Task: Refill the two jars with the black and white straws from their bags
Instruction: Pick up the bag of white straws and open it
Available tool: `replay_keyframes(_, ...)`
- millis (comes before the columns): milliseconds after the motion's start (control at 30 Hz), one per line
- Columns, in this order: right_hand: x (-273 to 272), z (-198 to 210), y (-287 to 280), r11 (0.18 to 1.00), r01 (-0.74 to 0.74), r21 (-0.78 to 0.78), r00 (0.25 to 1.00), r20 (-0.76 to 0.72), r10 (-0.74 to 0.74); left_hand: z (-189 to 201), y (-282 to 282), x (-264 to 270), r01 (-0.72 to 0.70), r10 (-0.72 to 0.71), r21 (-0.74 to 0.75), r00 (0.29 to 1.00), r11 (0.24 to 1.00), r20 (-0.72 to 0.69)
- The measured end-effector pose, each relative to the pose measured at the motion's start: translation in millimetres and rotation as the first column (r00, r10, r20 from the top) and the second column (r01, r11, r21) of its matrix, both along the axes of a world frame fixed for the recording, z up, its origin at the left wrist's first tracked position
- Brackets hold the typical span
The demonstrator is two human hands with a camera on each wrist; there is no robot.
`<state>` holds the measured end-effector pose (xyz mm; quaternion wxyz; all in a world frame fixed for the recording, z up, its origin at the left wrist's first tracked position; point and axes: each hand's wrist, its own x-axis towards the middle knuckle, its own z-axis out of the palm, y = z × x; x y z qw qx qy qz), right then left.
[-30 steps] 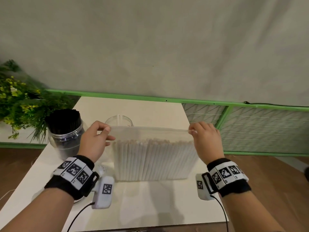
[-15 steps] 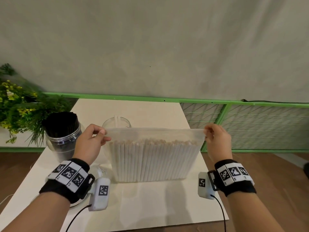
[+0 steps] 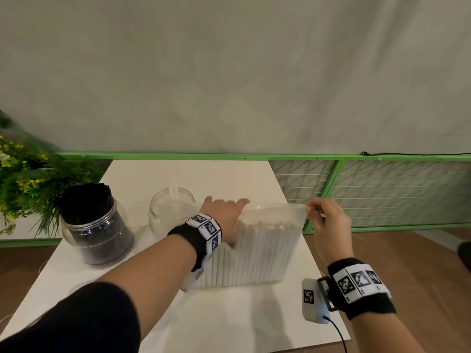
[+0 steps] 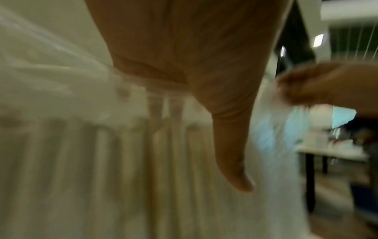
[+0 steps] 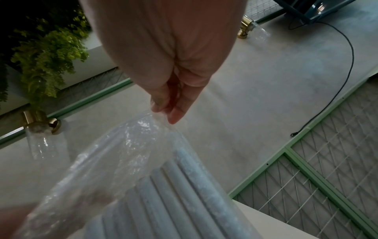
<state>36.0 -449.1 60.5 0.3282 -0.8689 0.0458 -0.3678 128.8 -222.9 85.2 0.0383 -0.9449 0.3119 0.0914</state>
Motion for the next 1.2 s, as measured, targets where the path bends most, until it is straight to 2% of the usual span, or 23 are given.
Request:
replay_keyframes(100, -3, 1, 3, 0.999, 0.001, 0.043, 1.0, 0.016, -0.001, -6, 2, 12, 0.018, -0.016, 0.029, 0.998, 0.999, -0.068)
replay_keyframes(167, -7, -2, 3, 0.987, 0.041, 0.157, 0.999, 0.003, -0.042, -5, 7, 14, 0.006, -0.01, -0.05, 0.997, 0.999, -0.077)
replay_keyframes(233, -14, -12, 0, 0.921, 0.105, 0.376, 0.994, -0.053, -0.091, 0, 15, 15, -0.034, 0.019, -0.187, 0.996, 0.982, -0.081)
replay_keyframes(300, -25, -29, 0, 0.802, 0.176, 0.57, 0.984, -0.119, -0.131, 9, 26, 13, -0.102, 0.065, -0.37, 0.992, 0.924, -0.112)
replay_keyframes(367, -32, -43, 7, 0.693, 0.214, 0.688, 0.975, -0.195, -0.107, 21, 39, 8, -0.194, 0.097, -0.598, 0.977, 0.778, -0.191)
replay_keyframes(433, -31, -53, 20, 0.614, 0.16, 0.773, 0.975, -0.222, 0.026, 28, 48, 3, -0.284, 0.088, -0.768, 0.954, 0.575, -0.286)
replay_keyframes(533, -15, -50, 33, 0.548, 0.007, 0.837, 0.941, -0.19, 0.279, 29, 57, -5, -0.433, 0.048, -0.831, 0.894, 0.348, -0.445)
replay_keyframes(633, -2, -23, 42, 0.545, -0.147, 0.825, 0.914, -0.097, 0.394, 23, 68, -12, -0.493, 0.016, -0.842, 0.865, 0.219, -0.502)
replay_keyframes(700, 0, -4, 46, 0.56, -0.24, 0.793, 0.91, -0.017, 0.414, 18, 78, -15, -0.512, -0.011, -0.846, 0.855, 0.146, -0.519)
replay_keyframes(800, 3, 5, 47, 0.612, -0.277, 0.741, 0.906, -0.011, 0.423, 12, 90, -18, -0.534, -0.014, -0.845, 0.845, 0.031, -0.535)
replay_keyframes(867, 6, 3, 51, 0.661, -0.269, 0.701, 0.9, -0.062, 0.432, 7, 94, -22, -0.531, -0.032, -0.848, 0.847, -0.003, -0.53)
replay_keyframes(1000, 8, 6, 55, 0.683, -0.25, 0.686, 0.928, -0.031, 0.371, 1, 96, -27, -0.499, -0.012, -0.864, 0.866, -0.066, -0.499)
replay_keyframes(1100, 7, -5, 58, 0.683, -0.209, 0.7, 0.91, -0.117, 0.398, -16, 99, -29, -0.557, -0.006, -0.83, 0.83, 0.006, -0.558)
replay_keyframes(1200, 5, -17, 56, 0.701, -0.165, 0.694, 0.897, -0.19, 0.4, -27, 98, -37, -0.577, 0.02, -0.816, 0.817, 0.024, -0.577)
